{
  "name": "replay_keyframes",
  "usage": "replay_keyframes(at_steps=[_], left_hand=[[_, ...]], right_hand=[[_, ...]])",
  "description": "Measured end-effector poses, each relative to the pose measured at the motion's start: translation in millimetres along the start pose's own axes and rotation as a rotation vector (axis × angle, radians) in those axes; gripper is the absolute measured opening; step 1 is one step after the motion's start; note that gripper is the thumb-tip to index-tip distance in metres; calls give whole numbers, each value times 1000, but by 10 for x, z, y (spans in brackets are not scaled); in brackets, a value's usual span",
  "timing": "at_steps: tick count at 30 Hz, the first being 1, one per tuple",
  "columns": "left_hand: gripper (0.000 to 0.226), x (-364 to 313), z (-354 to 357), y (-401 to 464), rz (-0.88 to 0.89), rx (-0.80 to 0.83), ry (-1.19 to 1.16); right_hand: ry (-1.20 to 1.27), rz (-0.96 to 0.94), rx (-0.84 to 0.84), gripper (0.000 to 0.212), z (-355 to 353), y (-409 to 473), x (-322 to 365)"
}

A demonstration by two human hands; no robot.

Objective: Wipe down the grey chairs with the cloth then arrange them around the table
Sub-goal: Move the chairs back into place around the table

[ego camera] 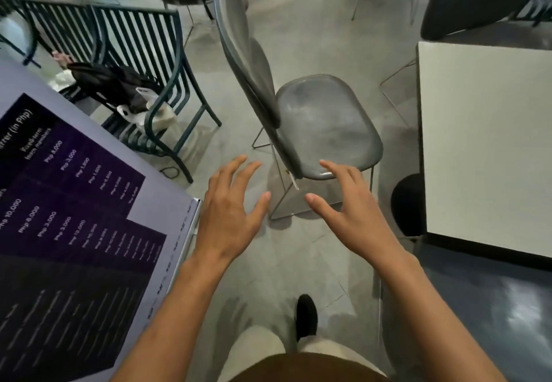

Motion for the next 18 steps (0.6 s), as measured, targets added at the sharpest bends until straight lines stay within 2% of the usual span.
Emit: replay_keyframes(at_steps=[7,18], left_hand=[[55,511,64,991,-4,-17,-37],[48,1534,-97,2923,219,-49,-90]], right_hand=[[31,36,-14,67,316,921,170],[70,112,-226,71,969,2554,746]])
Point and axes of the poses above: each hand's wrist, its own y-axis towards the middle knuckle, its own z-axis out of the palm, x = y × z, the point moved 5 cm from there along y, towards the middle knuckle, and after that the axes turned 13 degrees about y, right-handed, at the moved point
